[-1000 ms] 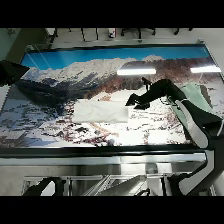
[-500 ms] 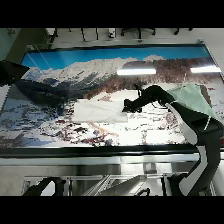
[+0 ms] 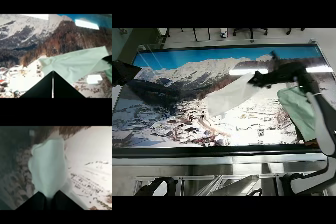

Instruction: Fold the shirts.

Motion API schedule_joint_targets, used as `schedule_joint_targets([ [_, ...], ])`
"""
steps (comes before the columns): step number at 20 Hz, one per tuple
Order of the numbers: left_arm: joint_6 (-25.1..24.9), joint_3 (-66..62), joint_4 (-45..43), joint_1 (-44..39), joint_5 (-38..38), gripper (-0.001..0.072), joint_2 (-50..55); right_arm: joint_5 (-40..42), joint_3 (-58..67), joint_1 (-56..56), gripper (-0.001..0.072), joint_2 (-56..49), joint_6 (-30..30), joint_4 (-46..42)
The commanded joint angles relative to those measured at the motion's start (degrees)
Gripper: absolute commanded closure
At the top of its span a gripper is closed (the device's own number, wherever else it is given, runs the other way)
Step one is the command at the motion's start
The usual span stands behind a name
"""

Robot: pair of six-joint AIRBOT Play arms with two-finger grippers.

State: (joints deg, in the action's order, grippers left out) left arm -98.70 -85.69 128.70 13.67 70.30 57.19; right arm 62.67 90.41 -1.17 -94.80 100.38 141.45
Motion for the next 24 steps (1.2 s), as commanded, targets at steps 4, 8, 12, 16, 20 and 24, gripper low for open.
schedule_joint_targets([
  [4, -0.1, 0.0, 0.0, 0.1, 0.2, 0.0689, 0.0, 5.3, 2.4, -24.6, 0.0692, 14.8, -6.7, -2.9],
  [8, -0.5, 0.0, 0.0, 0.1, 0.2, 0.0689, 0.0, 16.0, 2.2, -36.9, 0.0692, 21.7, -12.5, -15.7],
  [12, -0.7, 0.0, 0.0, 0.0, 0.2, 0.0689, 0.0, 20.0, -2.7, -42.5, 0.0692, 28.7, -16.0, -25.6],
  [16, -1.5, 0.0, 0.0, 0.0, 0.4, 0.0689, 0.0, 20.7, -12.9, -42.6, 0.0692, 33.8, -16.0, -26.4],
  [20, -3.2, 0.0, -0.1, 0.0, 1.8, 0.0690, 0.0, 26.8, -14.9, -42.7, 0.0692, 34.2, -16.0, -32.0],
  [24, -3.3, 0.0, -0.1, 0.1, 1.9, 0.0689, 0.0, 29.9, -14.9, -42.7, 0.0691, 34.2, -16.0, -43.7],
])
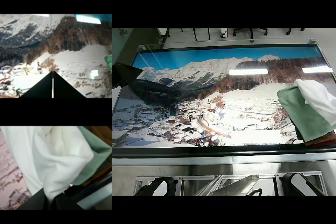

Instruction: Fold the shirts.

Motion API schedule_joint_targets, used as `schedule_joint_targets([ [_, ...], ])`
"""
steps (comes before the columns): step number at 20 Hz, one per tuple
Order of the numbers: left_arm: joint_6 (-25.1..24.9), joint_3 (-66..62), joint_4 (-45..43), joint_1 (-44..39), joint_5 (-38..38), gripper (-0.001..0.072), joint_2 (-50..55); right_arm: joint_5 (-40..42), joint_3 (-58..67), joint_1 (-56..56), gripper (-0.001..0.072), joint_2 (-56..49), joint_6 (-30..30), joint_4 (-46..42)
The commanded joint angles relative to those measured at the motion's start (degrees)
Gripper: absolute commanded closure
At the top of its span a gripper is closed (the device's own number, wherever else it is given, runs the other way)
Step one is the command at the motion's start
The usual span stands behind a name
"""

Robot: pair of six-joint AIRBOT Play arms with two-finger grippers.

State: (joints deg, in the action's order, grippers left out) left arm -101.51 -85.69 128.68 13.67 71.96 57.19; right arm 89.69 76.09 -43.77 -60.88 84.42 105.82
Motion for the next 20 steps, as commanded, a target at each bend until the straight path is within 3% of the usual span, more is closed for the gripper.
schedule_joint_targets([
  [1, -0.5, 0.0, -0.1, 0.0, 0.2, 0.0689, 0.0, 2.9, -0.6, -0.1, 0.0682, 0.3, -0.1, -8.1],
  [2, -0.5, 0.0, 0.0, 0.0, 0.2, 0.0689, 0.0, 3.1, -0.7, -0.1, 0.0498, 0.2, -0.1, -8.1],
  [3, -0.5, 0.0, 0.0, 0.1, 0.2, 0.0689, 0.0, 3.5, -0.7, -0.1, 0.0182, 0.2, -0.1, -8.1],
  [4, -0.5, 0.0, 0.0, 0.1, 0.2, 0.0689, 0.0, 3.6, -0.7, -0.1, 0.0062, 0.2, -0.1, -8.1],
  [9, -0.5, 0.0, 0.0, 0.0, 0.1, 0.0689, 0.0, 3.2, -0.5, 0.0, 0.0067, 0.3, -1.6, -6.7],
  [10, -0.5, 0.0, 0.0, 0.0, 0.1, 0.0689, 0.0, 2.7, -0.4, 0.0, 0.0130, 0.3, -1.9, -4.3],
  [12, -0.4, 0.0, 0.1, 0.0, 0.1, 0.0689, 0.0, 0.8, -0.4, 0.9, 0.0597, 0.3, -1.1, 4.3],
  [13, -0.4, 0.1, 0.2, 0.0, 0.5, 0.0689, 0.0, -0.5, -0.4, 2.5, 0.0689, 0.6, 0.2, 8.5],
  [16, 0.1, 3.5, 0.3, -3.7, 0.8, 0.0689, 0.0, -4.8, -0.7, 11.8, 0.0690, 2.5, 2.3, 10.9],
  [20, 0.6, 16.5, -0.1, -17.4, -3.4, 0.0690, 0.0, -11.9, -9.7, 31.4, 0.0690, 10.2, 2.3, 10.9],
])
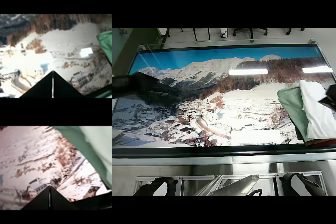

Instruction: Fold the shirts.

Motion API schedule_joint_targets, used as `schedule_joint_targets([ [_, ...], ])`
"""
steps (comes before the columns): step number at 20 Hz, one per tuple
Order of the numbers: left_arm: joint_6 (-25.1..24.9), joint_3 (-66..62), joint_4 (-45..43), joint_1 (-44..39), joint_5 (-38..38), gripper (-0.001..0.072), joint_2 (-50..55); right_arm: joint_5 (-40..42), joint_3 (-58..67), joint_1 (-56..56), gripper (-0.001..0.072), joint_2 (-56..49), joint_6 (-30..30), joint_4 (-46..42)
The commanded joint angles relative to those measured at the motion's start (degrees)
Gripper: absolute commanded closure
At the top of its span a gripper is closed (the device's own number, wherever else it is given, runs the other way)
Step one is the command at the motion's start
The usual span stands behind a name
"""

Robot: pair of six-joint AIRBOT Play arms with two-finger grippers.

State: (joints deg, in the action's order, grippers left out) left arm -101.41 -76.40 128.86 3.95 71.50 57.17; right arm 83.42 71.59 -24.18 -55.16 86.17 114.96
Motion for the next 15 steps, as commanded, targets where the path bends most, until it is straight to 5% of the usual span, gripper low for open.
schedule_joint_targets([
  [1, 0.6, 10.6, -0.3, -11.5, -6.1, 0.0690, 0.0, -8.5, -9.5, 17.3, 0.0690, 7.2, 0.2, 1.6],
  [6, 3.6, 20.5, -0.3, -22.8, -12.6, 0.0689, 0.0, -25.9, -28.2, 34.0, 0.0690, 16.9, -3.7, 1.7],
  [15, 4.4, 21.4, -0.3, -24.5, -14.1, 0.0689, -0.1, -18.8, -29.8, 35.3, 0.0689, 17.0, -3.9, 3.8],
])
